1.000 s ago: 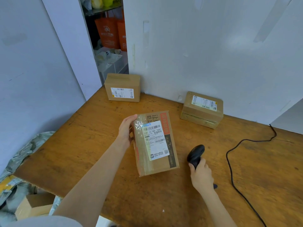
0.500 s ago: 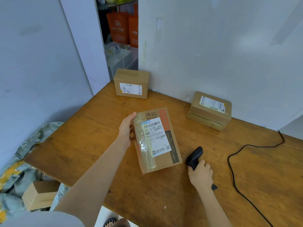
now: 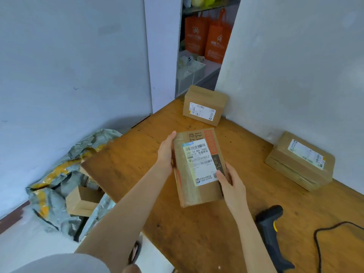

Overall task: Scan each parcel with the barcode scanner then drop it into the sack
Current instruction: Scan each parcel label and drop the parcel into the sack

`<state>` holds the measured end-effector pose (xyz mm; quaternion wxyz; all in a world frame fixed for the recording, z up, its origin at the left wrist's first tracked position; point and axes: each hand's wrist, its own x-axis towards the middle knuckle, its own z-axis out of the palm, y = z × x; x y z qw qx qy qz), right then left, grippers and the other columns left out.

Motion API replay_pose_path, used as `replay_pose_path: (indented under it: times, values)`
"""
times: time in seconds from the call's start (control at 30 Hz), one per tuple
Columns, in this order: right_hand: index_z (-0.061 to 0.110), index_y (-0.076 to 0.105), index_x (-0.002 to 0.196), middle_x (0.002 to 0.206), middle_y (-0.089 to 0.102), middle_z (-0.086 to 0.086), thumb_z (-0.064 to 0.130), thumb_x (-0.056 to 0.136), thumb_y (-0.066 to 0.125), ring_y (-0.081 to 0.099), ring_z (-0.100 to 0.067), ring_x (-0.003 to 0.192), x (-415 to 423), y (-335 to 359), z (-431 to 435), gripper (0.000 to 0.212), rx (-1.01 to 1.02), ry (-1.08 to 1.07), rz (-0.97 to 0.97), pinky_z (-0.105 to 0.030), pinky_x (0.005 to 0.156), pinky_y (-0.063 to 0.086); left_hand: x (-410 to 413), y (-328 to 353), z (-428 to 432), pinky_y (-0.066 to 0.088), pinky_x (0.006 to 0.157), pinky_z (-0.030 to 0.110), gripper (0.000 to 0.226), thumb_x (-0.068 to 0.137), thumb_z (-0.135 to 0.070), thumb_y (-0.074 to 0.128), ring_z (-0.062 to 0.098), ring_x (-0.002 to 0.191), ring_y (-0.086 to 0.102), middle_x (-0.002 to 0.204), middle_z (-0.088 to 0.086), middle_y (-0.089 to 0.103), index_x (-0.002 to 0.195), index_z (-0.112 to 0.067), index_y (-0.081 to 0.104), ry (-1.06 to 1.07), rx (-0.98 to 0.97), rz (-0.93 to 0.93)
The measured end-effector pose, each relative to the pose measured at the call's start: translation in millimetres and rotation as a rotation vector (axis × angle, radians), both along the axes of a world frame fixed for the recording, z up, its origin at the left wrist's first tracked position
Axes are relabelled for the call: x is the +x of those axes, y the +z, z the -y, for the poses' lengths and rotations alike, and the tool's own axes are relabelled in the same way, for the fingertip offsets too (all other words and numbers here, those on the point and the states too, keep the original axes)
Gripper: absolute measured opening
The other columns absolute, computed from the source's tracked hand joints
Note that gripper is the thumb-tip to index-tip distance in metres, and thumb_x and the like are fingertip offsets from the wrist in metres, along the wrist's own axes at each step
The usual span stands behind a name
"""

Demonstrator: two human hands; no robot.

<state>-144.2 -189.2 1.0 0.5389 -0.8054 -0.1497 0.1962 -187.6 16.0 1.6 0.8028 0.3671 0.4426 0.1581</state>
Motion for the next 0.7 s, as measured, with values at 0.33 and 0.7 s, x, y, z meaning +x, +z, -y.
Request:
replay_pose_path:
  times: [0.33, 0.7]
  values:
    - [0.029, 0.050, 0.134, 0.109, 0.057, 0.020, 0.032, 0.094, 0.055, 0.053, -0.007, 0.106, -61, 4, -205, 0.041, 0.031, 0.194, 0.020, -0.029, 0.093, 0.044, -107, 20, -137, 0.035, 0.111, 0.050, 0.062, 0.099, -0.048, 0.035, 0.029, 0.133, 0.043, 0.153, 0.006, 0.036, 0.154, -0.026, 0.018, 0.103, 0.307, -0.282]
    - [0.023, 0.054, 0.128, 0.107, 0.057, 0.014, 0.028, 0.096, 0.052, 0.051, -0.007, 0.102, -184, -12, -440, 0.033, 0.042, 0.480, 0.026, -0.026, 0.089, 0.039, -281, 13, -328, 0.044, 0.096, 0.041, 0.052, 0.101, -0.021, 0.046, 0.021, 0.119, 0.048, 0.147, 0.007, 0.042, 0.149, -0.016, 0.026, 0.183, 0.390, -0.399]
